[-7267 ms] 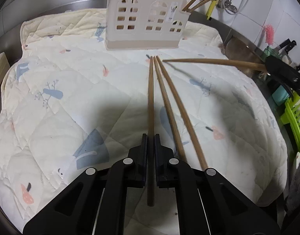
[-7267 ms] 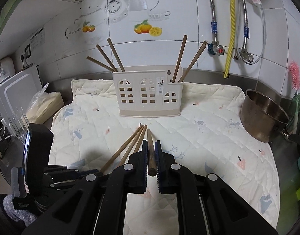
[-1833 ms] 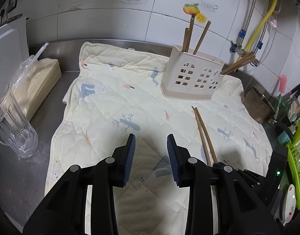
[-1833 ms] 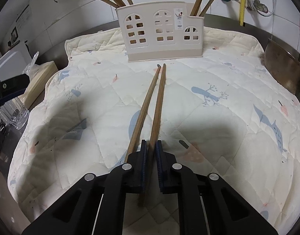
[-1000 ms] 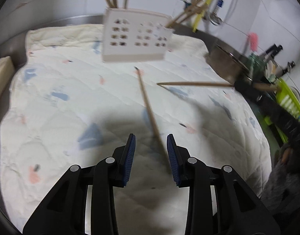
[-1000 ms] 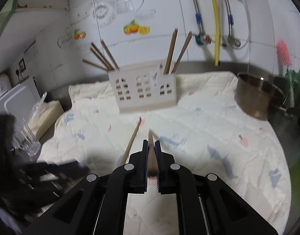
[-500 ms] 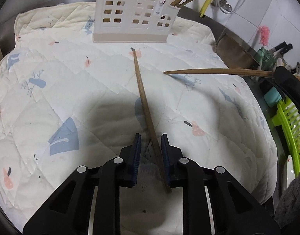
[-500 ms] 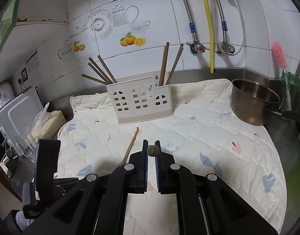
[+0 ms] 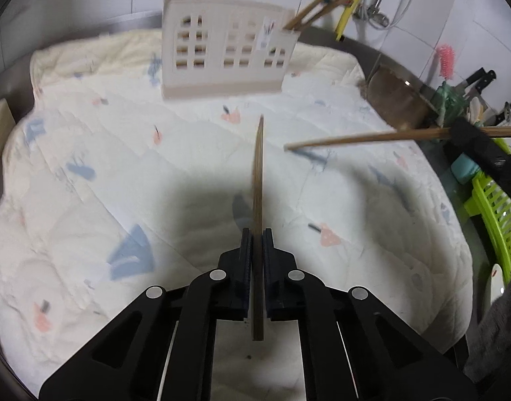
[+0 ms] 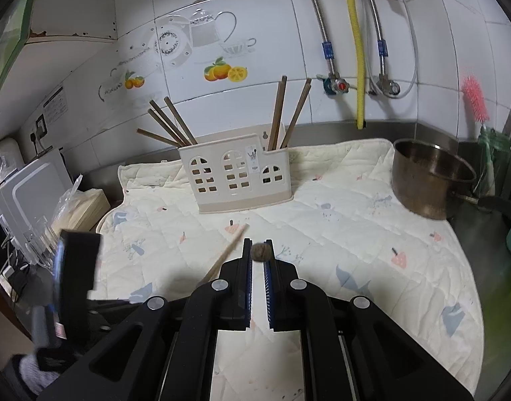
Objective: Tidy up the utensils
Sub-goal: 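Lift the left tool's chopstick upright over the holder while the right tool raises its own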
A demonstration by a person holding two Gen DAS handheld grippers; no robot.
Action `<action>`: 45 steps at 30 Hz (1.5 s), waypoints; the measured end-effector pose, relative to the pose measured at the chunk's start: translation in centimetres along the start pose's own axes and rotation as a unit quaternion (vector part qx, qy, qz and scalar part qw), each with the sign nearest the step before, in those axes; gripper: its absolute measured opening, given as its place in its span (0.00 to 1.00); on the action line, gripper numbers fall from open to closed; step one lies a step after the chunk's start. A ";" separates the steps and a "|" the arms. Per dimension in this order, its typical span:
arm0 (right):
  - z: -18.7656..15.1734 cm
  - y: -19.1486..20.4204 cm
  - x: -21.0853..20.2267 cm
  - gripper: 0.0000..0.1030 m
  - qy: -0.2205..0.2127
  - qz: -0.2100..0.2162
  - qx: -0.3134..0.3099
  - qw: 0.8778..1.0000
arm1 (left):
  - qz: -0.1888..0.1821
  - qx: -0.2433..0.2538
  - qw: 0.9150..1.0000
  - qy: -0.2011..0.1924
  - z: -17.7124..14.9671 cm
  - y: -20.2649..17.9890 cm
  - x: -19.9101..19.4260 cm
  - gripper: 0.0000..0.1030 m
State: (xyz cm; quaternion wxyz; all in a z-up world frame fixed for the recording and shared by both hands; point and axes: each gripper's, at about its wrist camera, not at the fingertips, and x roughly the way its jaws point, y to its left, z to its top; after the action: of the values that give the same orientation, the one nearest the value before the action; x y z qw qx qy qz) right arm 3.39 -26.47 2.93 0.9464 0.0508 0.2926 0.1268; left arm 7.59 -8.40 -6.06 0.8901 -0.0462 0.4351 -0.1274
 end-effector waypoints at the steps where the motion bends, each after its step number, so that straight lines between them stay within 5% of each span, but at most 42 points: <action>1: 0.3 -0.1 0.0 0.06 -0.001 0.001 -0.002 1.000 | 0.001 0.004 1.000 -0.011 0.4 0.0 -0.9 0.05; 10: 3.2 -0.3 0.1 0.06 -0.002 0.008 -0.031 0.999 | -0.002 0.040 0.995 -0.087 4.5 -0.1 -6.9 0.05; 28: 14.3 0.1 0.8 0.06 -0.001 0.062 -0.082 0.995 | -0.046 0.059 0.990 -0.117 13.2 -0.6 -9.9 0.05; 34: 18.9 0.3 1.5 0.06 -0.008 0.055 -0.100 0.994 | -0.027 0.073 0.983 -0.166 17.6 -1.1 -12.8 0.05; 41: 22.8 -0.2 3.0 0.06 -0.015 0.057 -0.090 0.994 | 0.037 0.082 0.972 -0.217 22.9 -1.2 -14.4 0.05; 45: 24.0 -0.2 4.5 0.06 -0.014 0.048 -0.092 0.995 | 0.063 0.076 0.972 -0.211 24.5 -0.4 -12.7 0.05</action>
State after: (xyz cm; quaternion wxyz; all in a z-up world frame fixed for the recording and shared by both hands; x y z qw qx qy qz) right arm 20.59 -26.00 20.26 0.9440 -0.0204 0.2635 0.1975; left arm 19.31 -6.13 18.89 0.9690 0.0234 0.2285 -0.0906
